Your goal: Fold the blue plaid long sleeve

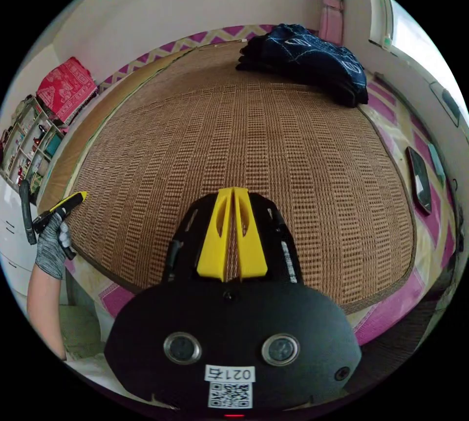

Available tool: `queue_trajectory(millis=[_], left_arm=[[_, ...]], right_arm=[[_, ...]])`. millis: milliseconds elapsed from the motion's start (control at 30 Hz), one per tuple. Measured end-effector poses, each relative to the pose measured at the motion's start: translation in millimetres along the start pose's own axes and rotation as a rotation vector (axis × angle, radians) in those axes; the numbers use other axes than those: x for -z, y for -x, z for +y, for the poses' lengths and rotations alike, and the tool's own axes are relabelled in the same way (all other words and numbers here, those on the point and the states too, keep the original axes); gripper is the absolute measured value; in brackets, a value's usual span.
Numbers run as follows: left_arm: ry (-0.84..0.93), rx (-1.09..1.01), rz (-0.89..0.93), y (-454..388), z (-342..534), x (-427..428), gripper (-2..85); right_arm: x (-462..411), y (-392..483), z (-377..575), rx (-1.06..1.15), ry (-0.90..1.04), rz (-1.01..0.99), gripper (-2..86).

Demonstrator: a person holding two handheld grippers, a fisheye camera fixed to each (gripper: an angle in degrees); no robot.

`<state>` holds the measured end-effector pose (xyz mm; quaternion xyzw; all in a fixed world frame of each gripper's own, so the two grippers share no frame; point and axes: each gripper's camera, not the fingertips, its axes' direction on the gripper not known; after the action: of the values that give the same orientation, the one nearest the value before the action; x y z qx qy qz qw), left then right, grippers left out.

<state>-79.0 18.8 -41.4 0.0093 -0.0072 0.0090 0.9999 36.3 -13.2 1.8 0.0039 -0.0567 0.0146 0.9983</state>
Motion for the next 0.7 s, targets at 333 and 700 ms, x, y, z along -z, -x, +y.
queue_trajectory(millis=[333,700], left_arm=[[-0.182,-0.121,0.162,19.9,43.2,65.5,-0.1],[-0.132,-0.088,0.146,57.0,76.9,72.1,6.0]], right_arm=[[62.0,51.4,-31.8,0.230,-0.211,0.101,8.3],[33.0,46.6,-139.9,0.305,-0.218,0.224,13.2]])
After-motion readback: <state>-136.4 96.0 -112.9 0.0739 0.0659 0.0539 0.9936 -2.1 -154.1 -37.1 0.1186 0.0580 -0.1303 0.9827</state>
